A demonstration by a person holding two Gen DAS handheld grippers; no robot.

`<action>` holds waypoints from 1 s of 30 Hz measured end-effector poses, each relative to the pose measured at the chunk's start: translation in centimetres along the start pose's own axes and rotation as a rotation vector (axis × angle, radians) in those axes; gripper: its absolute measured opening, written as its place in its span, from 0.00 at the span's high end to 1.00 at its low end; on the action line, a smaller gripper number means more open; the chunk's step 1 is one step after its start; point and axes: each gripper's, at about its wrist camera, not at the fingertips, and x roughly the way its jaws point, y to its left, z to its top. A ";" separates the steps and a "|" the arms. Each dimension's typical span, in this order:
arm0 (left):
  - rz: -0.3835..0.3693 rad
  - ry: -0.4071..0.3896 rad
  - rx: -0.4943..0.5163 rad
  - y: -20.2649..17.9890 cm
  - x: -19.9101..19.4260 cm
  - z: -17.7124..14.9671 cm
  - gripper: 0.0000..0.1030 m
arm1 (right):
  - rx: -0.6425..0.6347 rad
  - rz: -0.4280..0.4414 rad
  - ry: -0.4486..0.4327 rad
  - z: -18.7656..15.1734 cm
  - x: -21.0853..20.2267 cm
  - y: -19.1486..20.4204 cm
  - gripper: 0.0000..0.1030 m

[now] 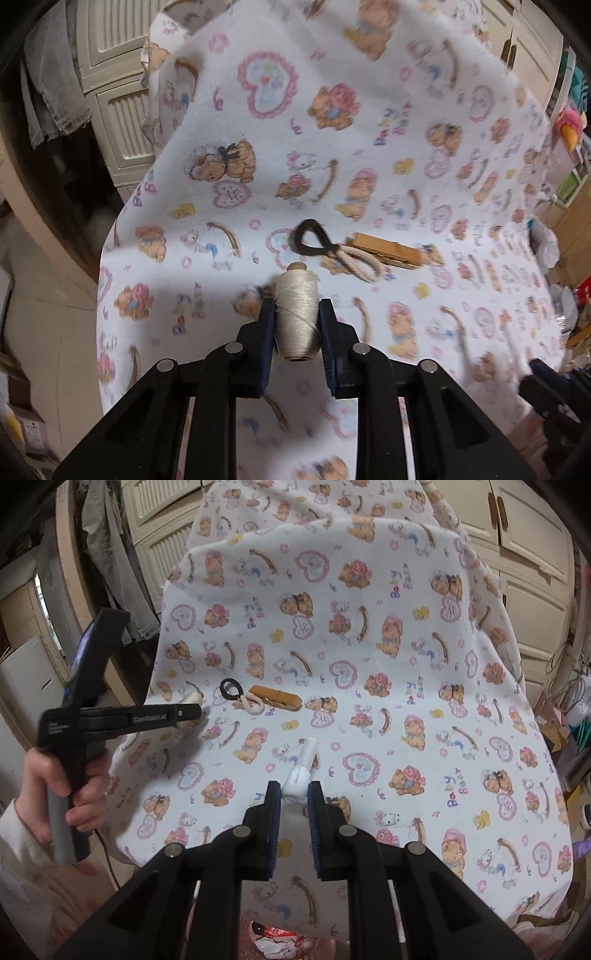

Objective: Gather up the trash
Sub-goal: 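Carry the thread spool and white tube over the pink wastebasket with both tools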

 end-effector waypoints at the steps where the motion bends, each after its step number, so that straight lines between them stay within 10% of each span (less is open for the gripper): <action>1: -0.008 -0.010 -0.017 -0.1 -0.7 -0.4 0.79 | -0.002 0.001 -0.002 0.0 -0.1 0.1 0.87; 20: -0.038 -0.026 -0.187 -1.2 -9.8 -9.3 0.79 | -0.005 0.040 -0.073 0.7 -3.8 0.5 0.87; 30: 0.002 -0.048 -0.105 -3.7 -14.7 -9.4 0.79 | -0.074 0.075 -0.135 1.0 -9.9 2.4 0.87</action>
